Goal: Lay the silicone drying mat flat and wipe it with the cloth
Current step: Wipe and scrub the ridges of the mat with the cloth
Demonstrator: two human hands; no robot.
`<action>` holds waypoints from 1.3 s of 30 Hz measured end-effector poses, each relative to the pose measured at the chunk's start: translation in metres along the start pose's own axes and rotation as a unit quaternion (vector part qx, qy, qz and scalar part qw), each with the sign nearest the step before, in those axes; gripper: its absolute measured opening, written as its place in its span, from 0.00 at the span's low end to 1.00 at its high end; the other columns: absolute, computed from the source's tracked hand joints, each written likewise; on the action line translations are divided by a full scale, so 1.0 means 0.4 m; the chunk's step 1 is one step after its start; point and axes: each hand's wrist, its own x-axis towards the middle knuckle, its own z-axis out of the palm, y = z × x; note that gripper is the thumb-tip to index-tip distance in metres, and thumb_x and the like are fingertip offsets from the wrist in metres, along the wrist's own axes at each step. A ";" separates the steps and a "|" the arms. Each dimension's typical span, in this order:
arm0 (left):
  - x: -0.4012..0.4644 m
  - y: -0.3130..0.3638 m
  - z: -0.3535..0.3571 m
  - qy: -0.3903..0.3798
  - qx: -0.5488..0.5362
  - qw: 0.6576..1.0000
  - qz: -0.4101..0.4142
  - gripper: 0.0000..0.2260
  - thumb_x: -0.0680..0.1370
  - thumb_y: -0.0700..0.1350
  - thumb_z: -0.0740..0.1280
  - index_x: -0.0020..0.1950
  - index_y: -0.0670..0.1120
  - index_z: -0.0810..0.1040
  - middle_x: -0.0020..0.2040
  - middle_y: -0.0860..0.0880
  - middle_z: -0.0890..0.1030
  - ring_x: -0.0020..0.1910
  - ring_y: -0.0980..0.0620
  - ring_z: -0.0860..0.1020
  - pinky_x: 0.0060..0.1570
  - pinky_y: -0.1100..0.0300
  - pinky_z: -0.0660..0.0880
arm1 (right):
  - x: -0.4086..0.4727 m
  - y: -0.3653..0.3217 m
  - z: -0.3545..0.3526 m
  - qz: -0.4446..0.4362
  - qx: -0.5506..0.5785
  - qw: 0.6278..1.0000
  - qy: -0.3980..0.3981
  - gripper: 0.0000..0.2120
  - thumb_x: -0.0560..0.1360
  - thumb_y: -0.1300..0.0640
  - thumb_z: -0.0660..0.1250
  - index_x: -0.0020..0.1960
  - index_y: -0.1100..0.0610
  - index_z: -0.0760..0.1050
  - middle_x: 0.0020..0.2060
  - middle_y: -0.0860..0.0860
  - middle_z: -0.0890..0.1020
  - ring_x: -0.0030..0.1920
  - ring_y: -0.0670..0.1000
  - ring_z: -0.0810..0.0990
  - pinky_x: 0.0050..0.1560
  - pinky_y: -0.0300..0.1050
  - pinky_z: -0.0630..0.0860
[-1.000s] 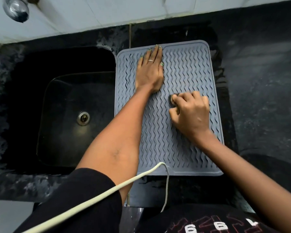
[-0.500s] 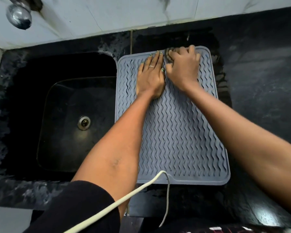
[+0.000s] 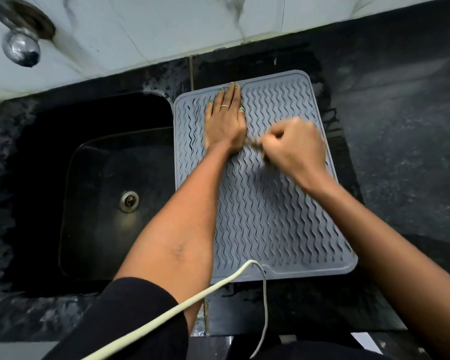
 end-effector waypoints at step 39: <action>-0.165 0.046 -0.125 -0.215 0.000 0.976 -0.031 0.29 0.81 0.52 0.59 0.79 0.53 0.48 0.80 0.49 0.45 0.79 0.45 0.44 0.76 0.44 0.49 | -0.137 0.071 0.060 -0.102 -0.144 0.984 -0.004 0.06 0.70 0.61 0.64 0.43 0.59 0.79 0.46 0.55 0.79 0.50 0.58 0.74 0.41 0.48 0.69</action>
